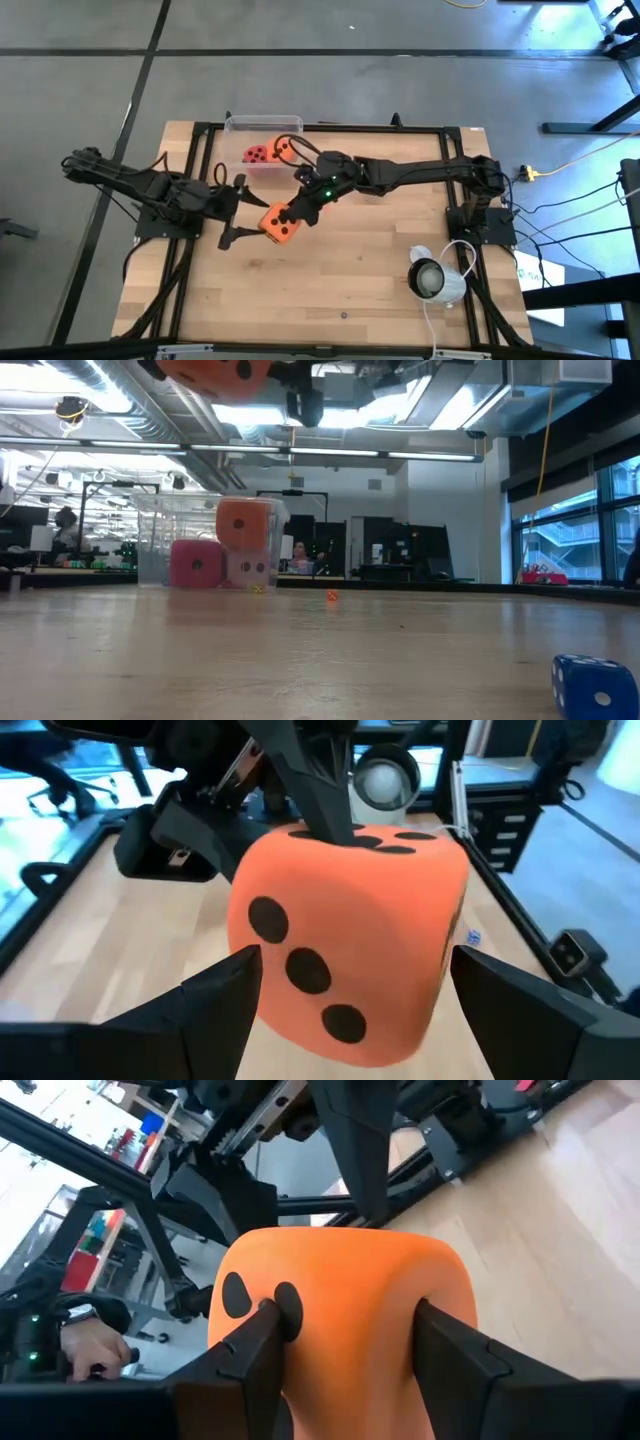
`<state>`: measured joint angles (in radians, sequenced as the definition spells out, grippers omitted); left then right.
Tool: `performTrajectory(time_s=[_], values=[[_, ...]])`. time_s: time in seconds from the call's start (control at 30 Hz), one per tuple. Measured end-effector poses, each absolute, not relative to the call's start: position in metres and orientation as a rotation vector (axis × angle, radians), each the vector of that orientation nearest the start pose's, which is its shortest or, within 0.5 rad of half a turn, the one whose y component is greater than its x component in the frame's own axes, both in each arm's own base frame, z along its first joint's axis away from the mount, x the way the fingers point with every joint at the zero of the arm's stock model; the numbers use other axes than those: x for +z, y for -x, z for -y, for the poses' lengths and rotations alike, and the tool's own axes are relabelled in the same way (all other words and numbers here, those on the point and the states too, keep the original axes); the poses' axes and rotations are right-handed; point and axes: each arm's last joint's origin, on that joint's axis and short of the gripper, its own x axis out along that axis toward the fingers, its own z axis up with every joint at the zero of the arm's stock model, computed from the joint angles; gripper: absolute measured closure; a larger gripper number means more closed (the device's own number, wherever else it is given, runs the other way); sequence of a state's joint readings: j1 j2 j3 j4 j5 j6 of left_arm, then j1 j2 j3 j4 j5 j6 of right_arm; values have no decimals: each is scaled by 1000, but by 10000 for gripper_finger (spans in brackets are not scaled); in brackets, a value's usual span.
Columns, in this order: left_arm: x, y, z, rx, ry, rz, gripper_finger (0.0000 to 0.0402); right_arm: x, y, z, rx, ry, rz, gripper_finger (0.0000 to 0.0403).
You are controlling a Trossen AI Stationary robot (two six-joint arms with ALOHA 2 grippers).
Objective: Pick & Place Dice
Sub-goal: Put the large orange die into the transparent bin
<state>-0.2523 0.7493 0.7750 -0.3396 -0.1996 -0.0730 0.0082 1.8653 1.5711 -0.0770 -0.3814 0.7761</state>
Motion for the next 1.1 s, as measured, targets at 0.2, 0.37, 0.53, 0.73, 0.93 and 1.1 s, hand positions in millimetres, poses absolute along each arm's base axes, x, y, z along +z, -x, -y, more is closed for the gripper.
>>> performTrajectory(time_s=[0.2, 0.37, 0.53, 0.73, 0.93, 1.1], values=[[316, -168, 39, -81, 8, -322, 84, 311, -437, -15, 246, -824, -471, 232], [311, -181, 43, -102, 20, -338, 83, 312, -437, -15, 271, -825, -466, 232], [309, -188, 45, -120, 41, -333, 83, 313, -437, -16, 279, -824, -465, 232], [306, -193, 46, -86, 100, -353, 84, 310, -437, -15, 243, -827, -484, 232], [306, -193, 45, -63, 99, -352, 84, 310, -437, -14, 226, -825, -477, 232], [304, -193, 43, -2, 82, -363, 84, 309, -437, -11, 177, -827, -469, 233]])
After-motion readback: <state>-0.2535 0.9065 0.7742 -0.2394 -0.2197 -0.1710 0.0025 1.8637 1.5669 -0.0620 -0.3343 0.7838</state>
